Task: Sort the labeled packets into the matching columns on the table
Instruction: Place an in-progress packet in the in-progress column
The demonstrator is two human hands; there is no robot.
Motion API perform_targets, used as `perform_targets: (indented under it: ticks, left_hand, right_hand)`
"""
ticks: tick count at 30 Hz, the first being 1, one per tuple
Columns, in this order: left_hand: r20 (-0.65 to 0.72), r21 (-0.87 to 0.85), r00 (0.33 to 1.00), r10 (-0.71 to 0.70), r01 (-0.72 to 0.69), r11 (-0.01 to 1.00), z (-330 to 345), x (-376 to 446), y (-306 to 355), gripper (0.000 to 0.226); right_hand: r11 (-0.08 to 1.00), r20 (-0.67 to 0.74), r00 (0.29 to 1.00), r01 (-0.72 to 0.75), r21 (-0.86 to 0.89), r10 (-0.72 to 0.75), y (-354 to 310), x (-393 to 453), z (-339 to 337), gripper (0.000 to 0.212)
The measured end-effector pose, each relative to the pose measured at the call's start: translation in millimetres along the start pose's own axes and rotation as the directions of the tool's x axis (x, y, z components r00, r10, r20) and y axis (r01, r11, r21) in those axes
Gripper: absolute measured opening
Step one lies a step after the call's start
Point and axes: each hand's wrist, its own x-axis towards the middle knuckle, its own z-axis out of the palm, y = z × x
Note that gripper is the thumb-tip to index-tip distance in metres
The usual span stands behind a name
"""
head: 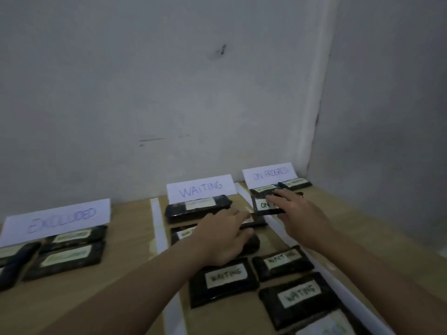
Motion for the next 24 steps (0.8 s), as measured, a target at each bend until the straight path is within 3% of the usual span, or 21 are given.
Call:
perform_targets:
  ticks: [3,7,13,20,24]
  left_hand:
    - [0.089,0.160,0.991,0.096,-0.109,0.981,11.1,23.0,4.6,0.046]
    - [0.124,0.165,0.983,0.137,-0.157,0.974,22.6,46.3,1.0,0.047]
    - [0.098,0.154,0.985,0.144,-0.158,0.975,30.3,61.4,-8.5,0.045]
    - [0.098,0.152,0.986,0.134,-0.148,0.977,27.9,56.6,-14.2,0.047]
    - [0.114,0.155,0.987,0.109,-0.126,0.980,16.7,33.6,-20.6,0.046]
  right_hand:
    - [0.998,0.117,0.991,-0.060,-0.017,0.061,42.8,25.9,22.1,0.053]
    - [0.993,0.262,0.961,-0.109,0.055,0.091,80.1,59.1,53.8,0.063]
    - [0.985,0.380,0.921,-0.136,0.102,0.088,93.3,83.5,82.6,0.060]
    - [0.989,0.395,0.911,-0.144,0.033,0.119,87.5,77.1,76.4,0.070]
    - [0.996,0.315,0.949,-0.055,0.074,0.029,64.2,62.1,58.4,0.058]
